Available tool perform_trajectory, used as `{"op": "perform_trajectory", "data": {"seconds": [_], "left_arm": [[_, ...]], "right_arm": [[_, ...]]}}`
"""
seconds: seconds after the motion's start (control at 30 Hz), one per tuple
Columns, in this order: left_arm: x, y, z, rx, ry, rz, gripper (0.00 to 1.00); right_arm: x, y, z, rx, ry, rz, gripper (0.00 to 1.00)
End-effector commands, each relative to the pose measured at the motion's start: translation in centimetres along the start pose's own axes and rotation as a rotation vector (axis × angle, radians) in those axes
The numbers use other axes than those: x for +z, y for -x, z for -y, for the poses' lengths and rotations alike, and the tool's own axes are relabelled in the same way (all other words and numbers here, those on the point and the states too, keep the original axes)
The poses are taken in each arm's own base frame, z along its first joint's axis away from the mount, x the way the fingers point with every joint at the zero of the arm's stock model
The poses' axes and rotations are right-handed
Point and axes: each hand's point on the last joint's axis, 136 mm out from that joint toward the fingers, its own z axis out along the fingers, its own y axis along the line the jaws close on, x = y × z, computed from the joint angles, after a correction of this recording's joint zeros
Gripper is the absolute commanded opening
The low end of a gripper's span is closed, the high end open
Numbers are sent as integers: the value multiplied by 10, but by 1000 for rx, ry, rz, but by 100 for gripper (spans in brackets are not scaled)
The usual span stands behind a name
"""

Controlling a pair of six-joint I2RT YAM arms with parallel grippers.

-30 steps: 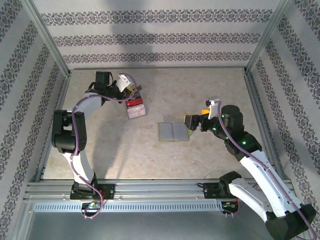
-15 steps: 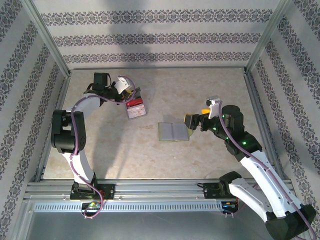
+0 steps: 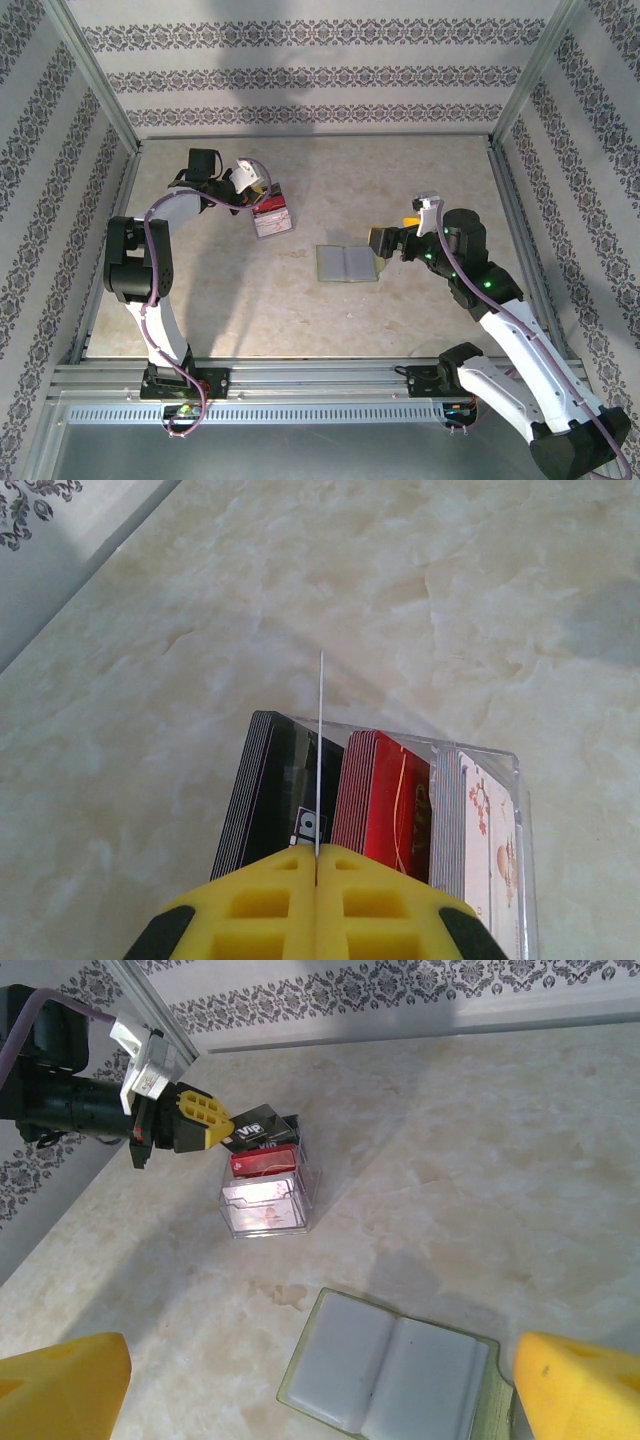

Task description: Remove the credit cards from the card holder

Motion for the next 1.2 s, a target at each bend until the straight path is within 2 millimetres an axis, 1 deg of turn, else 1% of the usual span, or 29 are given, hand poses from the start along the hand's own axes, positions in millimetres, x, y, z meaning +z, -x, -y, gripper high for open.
{"op": "perform_trajectory", "data": {"seconds": [0.0, 0.47, 0.8, 0.87, 1.0, 1.07, 1.17], "left_arm": [[3, -17, -1, -10, -20, -46, 0], [1, -19, -7, 16, -3, -76, 0], [8, -28, -7, -2, -17, -90, 0], [9, -27, -7, 0, -17, -85, 11], [8, -23, -10, -8, -6, -68, 22], [8, -19, -10, -8, -8, -58, 26], [4, -14, -10, -8, -1, -47, 27]], "right_arm": [[2, 3, 0, 17, 10, 12, 98], [7, 1, -1, 22, 23, -5, 98], [5, -2, -2, 26, 28, -3, 98], [5, -2, -2, 29, 28, -4, 98], [7, -3, -2, 30, 34, -12, 98], [8, -3, -2, 30, 32, -14, 98], [9, -5, -1, 28, 23, -22, 98]]}}
